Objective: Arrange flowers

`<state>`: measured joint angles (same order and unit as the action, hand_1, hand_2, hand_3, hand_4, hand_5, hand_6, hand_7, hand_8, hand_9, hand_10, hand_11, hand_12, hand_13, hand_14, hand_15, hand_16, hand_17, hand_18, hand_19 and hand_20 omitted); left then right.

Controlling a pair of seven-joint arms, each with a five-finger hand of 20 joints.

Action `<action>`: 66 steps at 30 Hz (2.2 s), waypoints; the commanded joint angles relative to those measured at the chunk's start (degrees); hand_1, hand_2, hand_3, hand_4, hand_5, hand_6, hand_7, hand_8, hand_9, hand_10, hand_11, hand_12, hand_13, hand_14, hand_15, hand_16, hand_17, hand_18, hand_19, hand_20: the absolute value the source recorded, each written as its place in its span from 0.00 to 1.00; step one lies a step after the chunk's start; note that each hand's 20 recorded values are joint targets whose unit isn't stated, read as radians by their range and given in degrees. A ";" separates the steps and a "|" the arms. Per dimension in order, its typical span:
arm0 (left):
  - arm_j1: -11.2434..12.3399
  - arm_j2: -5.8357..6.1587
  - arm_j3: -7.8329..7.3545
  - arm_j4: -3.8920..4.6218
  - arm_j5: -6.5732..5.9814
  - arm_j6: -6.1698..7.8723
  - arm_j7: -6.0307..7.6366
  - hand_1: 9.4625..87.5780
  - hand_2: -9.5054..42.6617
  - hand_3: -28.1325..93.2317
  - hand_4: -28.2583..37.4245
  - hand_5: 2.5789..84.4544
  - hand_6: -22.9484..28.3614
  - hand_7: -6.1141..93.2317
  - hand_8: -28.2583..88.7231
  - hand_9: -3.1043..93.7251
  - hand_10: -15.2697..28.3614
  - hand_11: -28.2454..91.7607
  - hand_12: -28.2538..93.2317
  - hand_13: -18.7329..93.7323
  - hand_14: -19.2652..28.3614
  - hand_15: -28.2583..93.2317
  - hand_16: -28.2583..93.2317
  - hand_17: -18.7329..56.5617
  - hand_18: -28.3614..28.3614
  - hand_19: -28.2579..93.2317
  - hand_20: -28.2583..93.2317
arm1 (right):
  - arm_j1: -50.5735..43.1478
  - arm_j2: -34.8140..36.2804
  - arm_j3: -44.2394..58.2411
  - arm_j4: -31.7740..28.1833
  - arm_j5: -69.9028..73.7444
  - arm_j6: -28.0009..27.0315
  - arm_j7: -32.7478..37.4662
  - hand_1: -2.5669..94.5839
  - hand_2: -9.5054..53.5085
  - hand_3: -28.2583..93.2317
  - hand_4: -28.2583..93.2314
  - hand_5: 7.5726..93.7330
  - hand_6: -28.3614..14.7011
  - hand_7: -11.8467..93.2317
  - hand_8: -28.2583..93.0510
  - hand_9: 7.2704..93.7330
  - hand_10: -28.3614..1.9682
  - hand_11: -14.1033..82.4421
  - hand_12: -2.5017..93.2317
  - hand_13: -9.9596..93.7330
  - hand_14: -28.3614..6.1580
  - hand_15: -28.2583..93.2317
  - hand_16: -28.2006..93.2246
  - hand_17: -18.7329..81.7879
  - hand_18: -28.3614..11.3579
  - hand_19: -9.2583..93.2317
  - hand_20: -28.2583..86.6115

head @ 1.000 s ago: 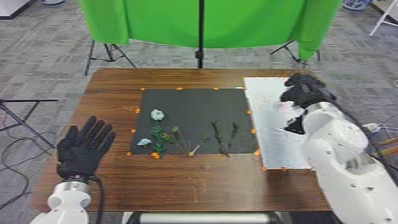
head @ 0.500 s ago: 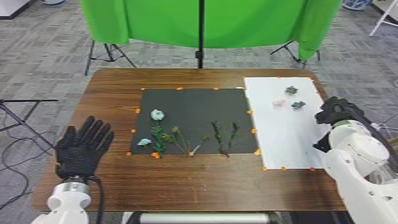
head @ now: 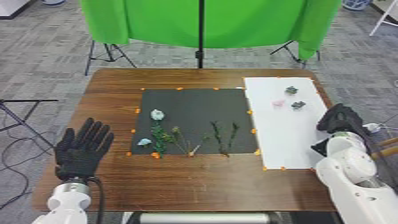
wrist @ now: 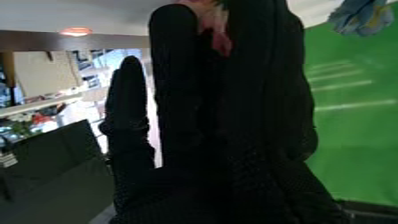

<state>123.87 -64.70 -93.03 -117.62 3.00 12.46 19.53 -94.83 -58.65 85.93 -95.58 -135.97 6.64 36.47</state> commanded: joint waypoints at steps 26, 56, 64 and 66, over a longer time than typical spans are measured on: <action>-1.02 -0.10 1.56 0.63 -0.86 1.54 -1.06 0.24 0.46 0.88 0.00 0.55 0.68 0.18 0.16 0.44 0.74 0.43 0.31 0.44 0.78 0.60 0.16 0.15 0.79 0.58 0.34 | 17.83 -15.07 -33.38 -2.59 -8.02 -8.85 -35.60 1.00 0.00 0.01 0.48 0.72 0.71 0.47 0.16 0.82 0.63 0.23 0.41 0.71 0.69 0.55 0.53 0.44 0.23 0.85 0.56; -2.85 1.36 2.14 1.71 0.19 1.40 -3.45 0.25 0.46 0.87 0.00 0.56 0.66 0.18 0.16 0.45 0.74 0.44 0.31 0.44 0.78 0.60 0.16 0.15 0.79 0.58 0.34 | 16.67 -18.91 -39.14 -2.87 -15.69 -10.89 -29.23 1.00 0.00 0.00 0.47 0.71 0.68 0.44 0.16 0.78 0.58 0.27 0.36 0.70 0.65 0.55 0.52 0.44 0.19 0.86 0.57; -3.48 1.54 2.64 1.90 0.17 0.95 -3.70 0.25 0.46 0.87 0.00 0.56 0.67 0.18 0.16 0.44 0.74 0.43 0.31 0.44 0.78 0.60 0.16 0.15 0.79 0.58 0.34 | 15.48 -18.11 -41.64 -4.58 -16.99 -11.46 -29.41 1.00 0.00 0.00 0.47 0.71 0.68 0.43 0.17 0.77 0.57 0.28 0.35 0.70 0.64 0.56 0.52 0.44 0.18 0.86 0.57; -3.46 1.54 2.62 1.89 0.05 0.96 -3.72 0.25 0.46 0.87 0.00 0.55 0.67 0.18 0.16 0.44 0.74 0.44 0.31 0.44 0.78 0.60 0.16 0.15 0.79 0.58 0.34 | 15.29 -18.05 -41.68 -3.71 -18.20 -11.28 -29.61 1.00 0.00 0.00 0.47 0.71 0.68 0.43 0.17 0.77 0.57 0.28 0.35 0.69 0.64 0.56 0.52 0.44 0.19 0.86 0.57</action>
<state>120.15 -63.20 -90.88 -116.22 2.82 13.69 16.46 -78.47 -77.24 45.94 -99.24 -151.66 -5.01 7.44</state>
